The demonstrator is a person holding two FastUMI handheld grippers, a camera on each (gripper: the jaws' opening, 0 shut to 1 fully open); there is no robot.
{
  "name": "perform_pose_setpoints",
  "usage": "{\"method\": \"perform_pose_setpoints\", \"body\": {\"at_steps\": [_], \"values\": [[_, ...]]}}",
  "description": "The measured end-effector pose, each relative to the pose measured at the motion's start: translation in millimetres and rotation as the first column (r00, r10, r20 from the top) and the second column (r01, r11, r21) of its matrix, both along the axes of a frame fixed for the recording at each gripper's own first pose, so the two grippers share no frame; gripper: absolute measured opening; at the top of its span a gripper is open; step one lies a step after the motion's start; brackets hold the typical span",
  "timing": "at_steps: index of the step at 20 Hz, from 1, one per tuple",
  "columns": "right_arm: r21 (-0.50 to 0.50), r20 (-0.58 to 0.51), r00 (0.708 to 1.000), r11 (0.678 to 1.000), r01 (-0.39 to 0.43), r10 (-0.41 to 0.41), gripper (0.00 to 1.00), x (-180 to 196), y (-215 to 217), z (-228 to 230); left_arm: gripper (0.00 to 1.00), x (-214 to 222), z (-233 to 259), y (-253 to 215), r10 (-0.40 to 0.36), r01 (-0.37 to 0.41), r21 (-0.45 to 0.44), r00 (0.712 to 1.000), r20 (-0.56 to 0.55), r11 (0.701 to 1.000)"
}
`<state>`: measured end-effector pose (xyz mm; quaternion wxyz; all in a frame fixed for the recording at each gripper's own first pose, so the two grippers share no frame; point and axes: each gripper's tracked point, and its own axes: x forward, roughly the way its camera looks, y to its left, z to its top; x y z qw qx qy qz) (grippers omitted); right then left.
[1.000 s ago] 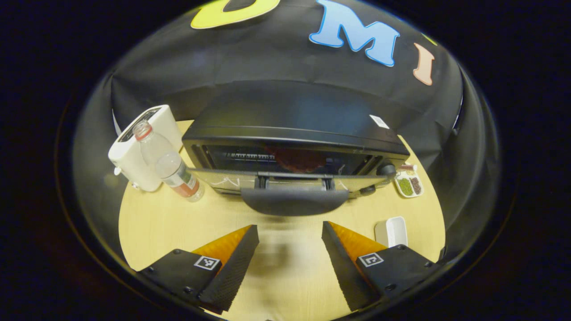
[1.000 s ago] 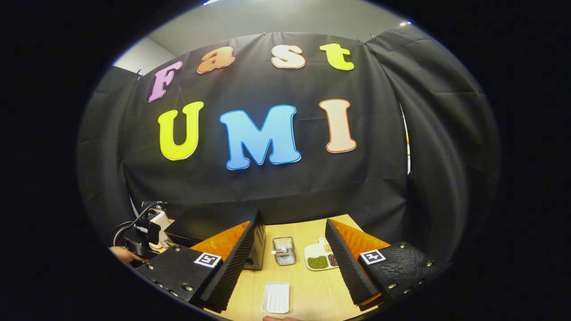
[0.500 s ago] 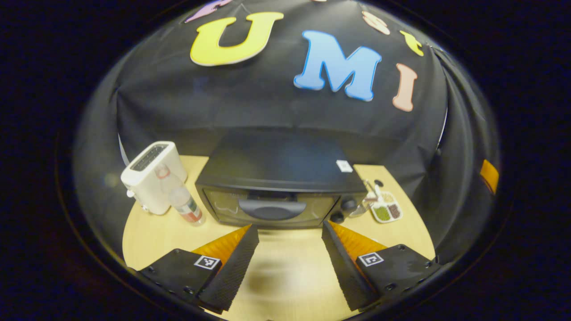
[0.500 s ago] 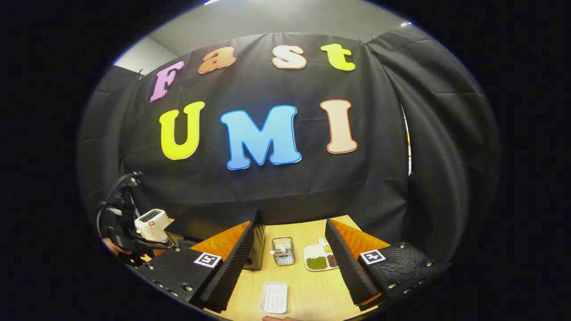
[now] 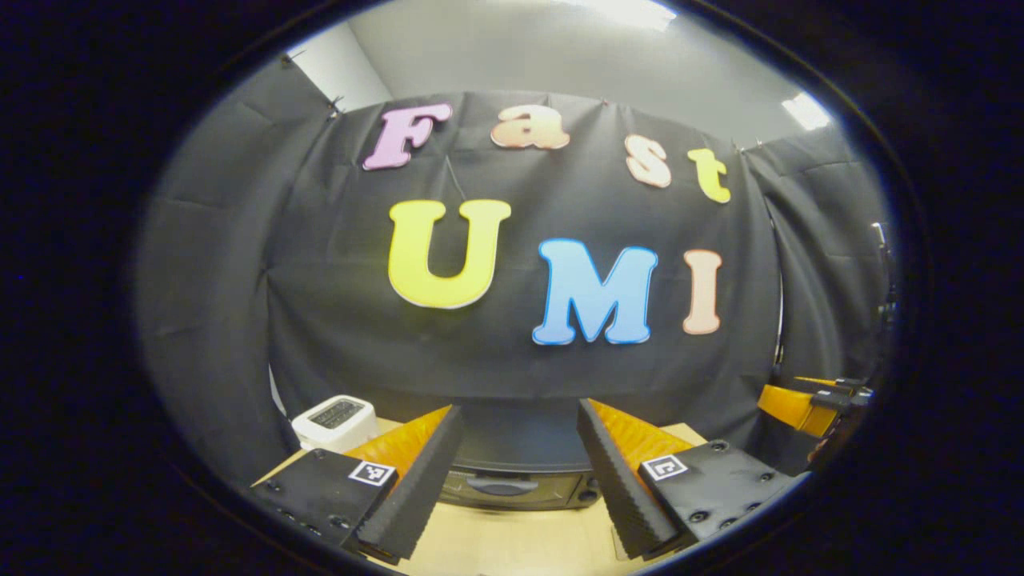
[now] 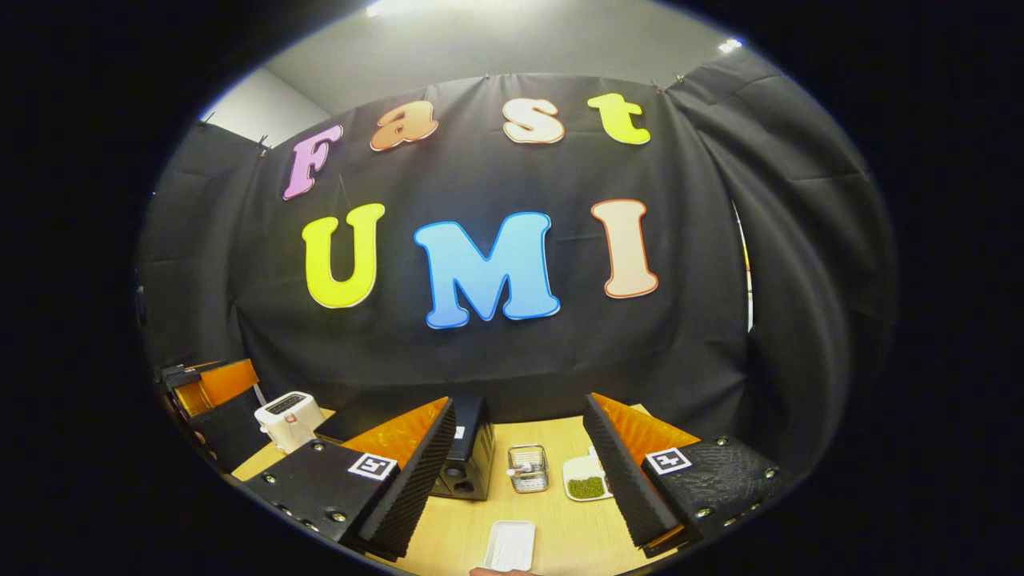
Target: Open the electric oven with the left hand, put the food in, and close the electric oven.
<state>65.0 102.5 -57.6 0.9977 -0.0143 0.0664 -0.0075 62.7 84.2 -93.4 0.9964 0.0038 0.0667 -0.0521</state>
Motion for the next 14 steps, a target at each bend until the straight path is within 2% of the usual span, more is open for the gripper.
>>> {"method": "perform_pose_setpoints", "body": {"at_steps": [1,2,3,4,8,9,10,14], "values": [[0.001,0.017,1.000,1.000,-0.008,0.008,0.97,-1,6,8,1.00,-7,11,-1,-0.003,0.003,-0.006,1.000,0.014,1.000],[0.001,0.033,0.999,1.000,-0.018,0.018,0.90,-2,12,16,1.00,-10,18,-2,-0.008,0.008,-0.010,1.000,0.023,1.000],[-0.001,0.047,0.999,1.000,-0.028,0.028,0.90,-3,19,23,1.00,-11,22,-2,-0.010,0.010,-0.013,0.999,0.036,1.000],[-0.005,0.060,0.998,0.999,-0.034,0.034,0.97,-3,24,29,1.00,-11,26,-2,-0.013,0.014,-0.017,0.999,0.042,1.000],[-0.021,0.098,0.994,0.999,-0.043,0.045,0.98,-5,43,40,1.00,-13,36,-3,-0.046,0.047,-0.025,0.997,0.058,0.999],[-0.026,0.096,0.994,0.999,-0.040,0.042,0.97,-6,46,39,0.96,-10,37,-2,-0.056,0.057,-0.018,0.996,0.063,0.998],[-0.027,0.092,0.995,0.999,-0.037,0.039,0.97,-7,49,37,1.00,-10,36,-2,-0.066,0.067,-0.011,0.996,0.065,0.998],[-0.028,0.085,0.996,1.000,-0.010,0.013,0.98,-12,54,32,1.00,-10,31,-3,-0.109,0.109,0.005,0.992,0.060,0.994]]}}
